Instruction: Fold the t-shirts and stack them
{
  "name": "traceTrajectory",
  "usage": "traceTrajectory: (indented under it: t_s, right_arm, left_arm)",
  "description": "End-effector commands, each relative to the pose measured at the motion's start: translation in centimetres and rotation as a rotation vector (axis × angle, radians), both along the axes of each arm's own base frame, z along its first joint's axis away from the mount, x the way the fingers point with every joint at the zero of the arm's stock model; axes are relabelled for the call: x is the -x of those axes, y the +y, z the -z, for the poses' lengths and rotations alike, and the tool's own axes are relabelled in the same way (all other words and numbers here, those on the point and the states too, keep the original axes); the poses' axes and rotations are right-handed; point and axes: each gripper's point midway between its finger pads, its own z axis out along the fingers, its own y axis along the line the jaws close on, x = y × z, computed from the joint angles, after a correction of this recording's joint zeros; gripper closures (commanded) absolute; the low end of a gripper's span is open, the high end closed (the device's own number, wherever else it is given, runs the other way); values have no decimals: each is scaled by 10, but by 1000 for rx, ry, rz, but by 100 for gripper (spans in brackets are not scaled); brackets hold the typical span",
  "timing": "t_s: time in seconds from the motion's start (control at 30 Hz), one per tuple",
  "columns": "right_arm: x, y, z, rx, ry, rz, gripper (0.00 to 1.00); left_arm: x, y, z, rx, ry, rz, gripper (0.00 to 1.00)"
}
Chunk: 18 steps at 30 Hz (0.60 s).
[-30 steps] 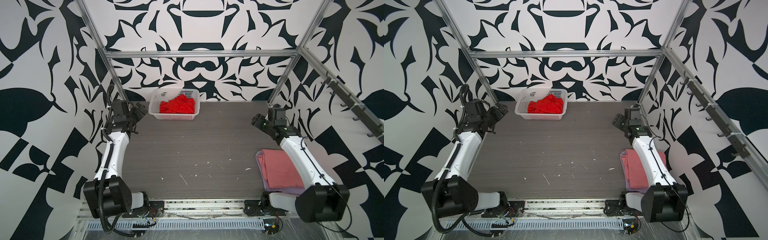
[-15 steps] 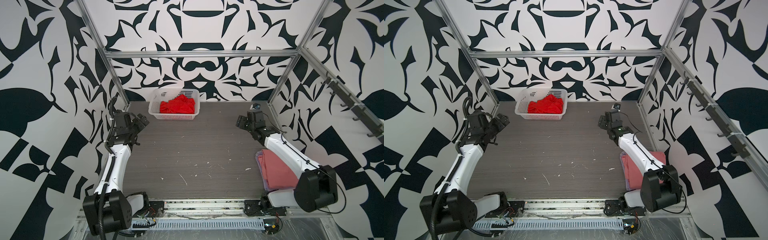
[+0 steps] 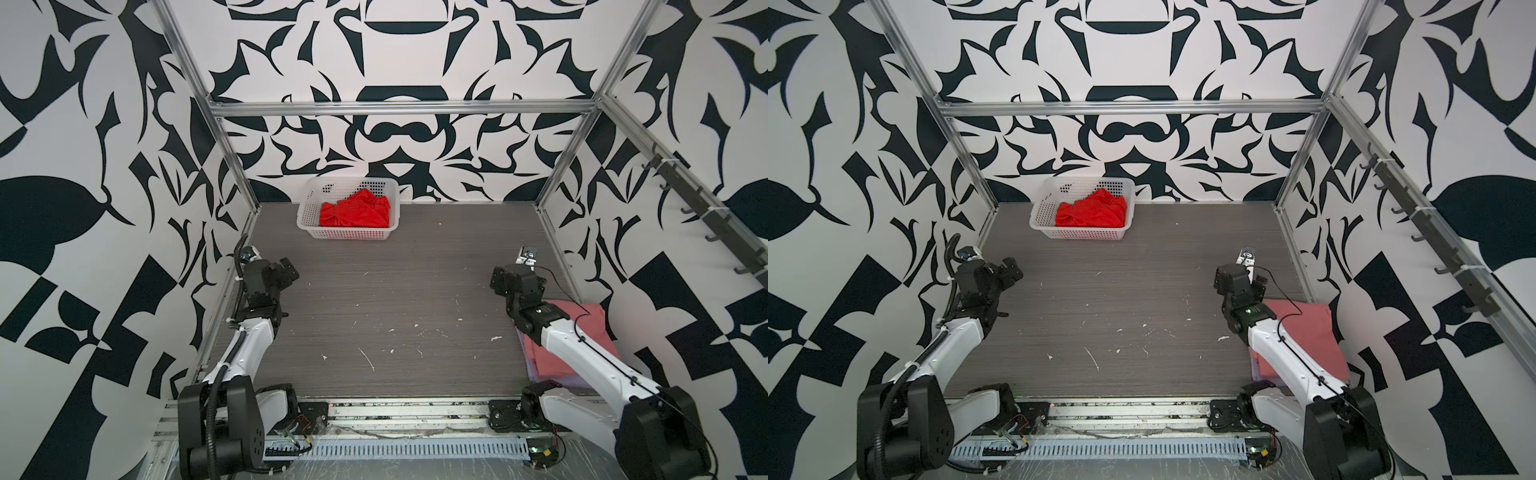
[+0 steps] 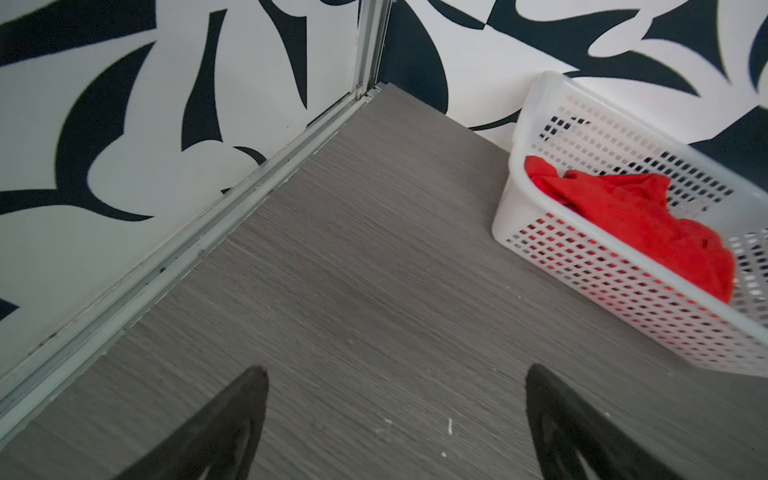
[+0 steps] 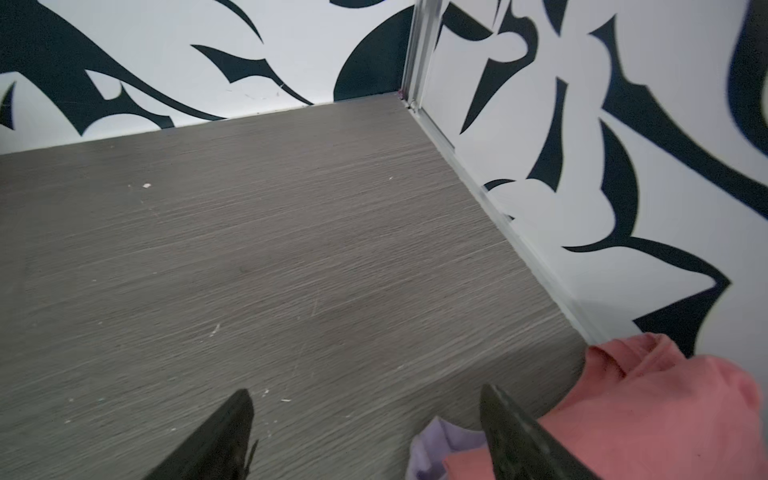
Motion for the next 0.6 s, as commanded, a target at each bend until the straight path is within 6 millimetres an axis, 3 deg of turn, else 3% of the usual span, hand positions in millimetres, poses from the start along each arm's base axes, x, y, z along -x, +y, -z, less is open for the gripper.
traceTrajectory:
  t_s: [0.0,0.3,0.47,0.57]
  right_arm:
    - [2,-17,-19,89,-150,60,11]
    - [13,-29,18,100,-176,126,11]
    - [12,-33,27,111,-194,150,11]
    - [1,-37,28,118,-204,151,11]
  left_arm:
    - [-14,11,-17,-99,-106,-20,1]
    - [-14,16,36,-134,-82,-25,1]
    - [-15,11,41,-131,-83,-2,1]
    - [-16,12,39,-139,-107,-8,1]
